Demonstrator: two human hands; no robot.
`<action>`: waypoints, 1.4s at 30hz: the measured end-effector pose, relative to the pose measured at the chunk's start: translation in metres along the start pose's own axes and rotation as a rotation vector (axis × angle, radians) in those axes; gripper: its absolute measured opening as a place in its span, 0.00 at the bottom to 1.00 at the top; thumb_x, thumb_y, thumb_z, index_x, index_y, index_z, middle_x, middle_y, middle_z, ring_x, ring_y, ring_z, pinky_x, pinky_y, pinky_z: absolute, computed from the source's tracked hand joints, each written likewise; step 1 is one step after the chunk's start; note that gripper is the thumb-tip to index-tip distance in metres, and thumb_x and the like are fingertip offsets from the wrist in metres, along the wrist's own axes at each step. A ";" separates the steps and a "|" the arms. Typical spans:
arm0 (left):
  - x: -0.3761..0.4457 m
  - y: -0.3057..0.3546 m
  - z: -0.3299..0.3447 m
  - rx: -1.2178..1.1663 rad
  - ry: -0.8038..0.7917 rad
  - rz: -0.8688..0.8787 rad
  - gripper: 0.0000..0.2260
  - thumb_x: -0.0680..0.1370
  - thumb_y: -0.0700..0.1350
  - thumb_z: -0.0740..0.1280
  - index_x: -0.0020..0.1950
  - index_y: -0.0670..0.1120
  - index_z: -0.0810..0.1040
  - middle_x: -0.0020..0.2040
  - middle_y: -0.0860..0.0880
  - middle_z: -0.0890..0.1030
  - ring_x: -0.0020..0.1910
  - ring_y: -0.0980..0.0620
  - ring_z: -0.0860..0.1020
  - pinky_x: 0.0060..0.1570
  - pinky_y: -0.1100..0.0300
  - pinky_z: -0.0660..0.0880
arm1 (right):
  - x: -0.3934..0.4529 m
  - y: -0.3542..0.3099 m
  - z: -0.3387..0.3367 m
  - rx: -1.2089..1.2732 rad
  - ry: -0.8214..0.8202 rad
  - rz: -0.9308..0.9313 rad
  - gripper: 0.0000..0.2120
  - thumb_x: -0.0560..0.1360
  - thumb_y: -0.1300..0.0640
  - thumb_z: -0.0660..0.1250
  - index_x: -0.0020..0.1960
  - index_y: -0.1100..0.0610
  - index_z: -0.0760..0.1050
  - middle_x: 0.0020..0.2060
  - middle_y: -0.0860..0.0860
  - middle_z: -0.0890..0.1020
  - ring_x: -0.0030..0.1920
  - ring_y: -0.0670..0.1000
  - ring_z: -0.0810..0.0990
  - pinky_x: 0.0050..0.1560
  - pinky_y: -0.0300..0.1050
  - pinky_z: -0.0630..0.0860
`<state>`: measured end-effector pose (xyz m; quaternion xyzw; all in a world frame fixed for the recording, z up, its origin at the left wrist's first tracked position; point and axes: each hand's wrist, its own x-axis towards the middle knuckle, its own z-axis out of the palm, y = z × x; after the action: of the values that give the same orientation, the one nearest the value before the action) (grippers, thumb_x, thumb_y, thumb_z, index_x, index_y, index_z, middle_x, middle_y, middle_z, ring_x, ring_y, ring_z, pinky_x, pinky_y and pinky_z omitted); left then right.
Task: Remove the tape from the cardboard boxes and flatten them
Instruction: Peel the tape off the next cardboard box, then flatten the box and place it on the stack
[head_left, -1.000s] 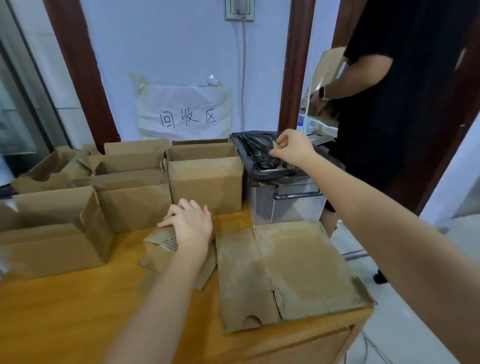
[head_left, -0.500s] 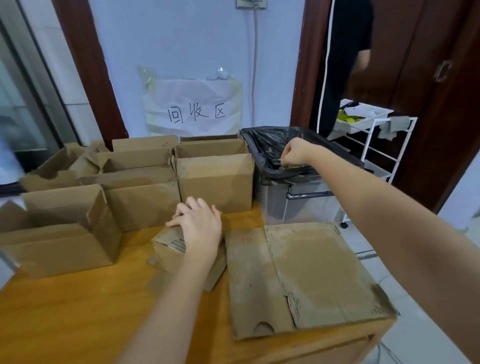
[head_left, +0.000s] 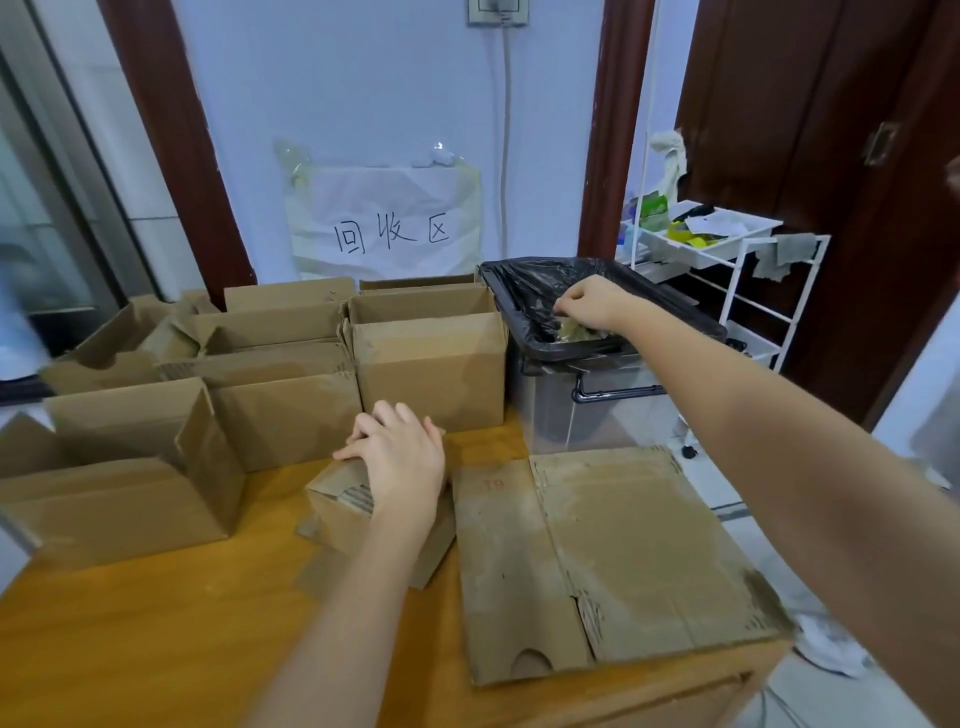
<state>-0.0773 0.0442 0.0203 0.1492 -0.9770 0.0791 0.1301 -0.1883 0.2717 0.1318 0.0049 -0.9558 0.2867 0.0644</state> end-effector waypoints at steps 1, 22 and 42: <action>0.000 0.000 0.000 -0.001 -0.005 -0.002 0.21 0.83 0.53 0.45 0.56 0.41 0.71 0.51 0.41 0.73 0.50 0.38 0.74 0.49 0.39 0.77 | -0.002 -0.001 -0.002 -0.001 0.006 -0.004 0.17 0.80 0.55 0.60 0.56 0.68 0.79 0.46 0.64 0.82 0.36 0.52 0.73 0.35 0.41 0.69; -0.044 -0.055 -0.008 -0.071 -0.008 0.063 0.18 0.83 0.51 0.46 0.59 0.42 0.69 0.56 0.42 0.72 0.56 0.38 0.72 0.56 0.39 0.74 | -0.105 -0.093 -0.001 -0.181 -0.019 -0.256 0.13 0.78 0.57 0.59 0.51 0.63 0.80 0.44 0.54 0.80 0.45 0.54 0.77 0.44 0.44 0.71; -0.089 -0.138 -0.021 -0.244 -0.037 0.121 0.17 0.83 0.51 0.51 0.66 0.46 0.71 0.64 0.45 0.71 0.64 0.44 0.69 0.61 0.53 0.65 | -0.218 -0.169 0.130 -0.316 -0.372 -0.440 0.15 0.80 0.53 0.56 0.59 0.58 0.75 0.54 0.54 0.80 0.54 0.55 0.77 0.56 0.52 0.76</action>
<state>0.0527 -0.0574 0.0310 0.0744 -0.9889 -0.0353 0.1240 0.0197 0.0528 0.0890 0.2537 -0.9599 0.1082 -0.0510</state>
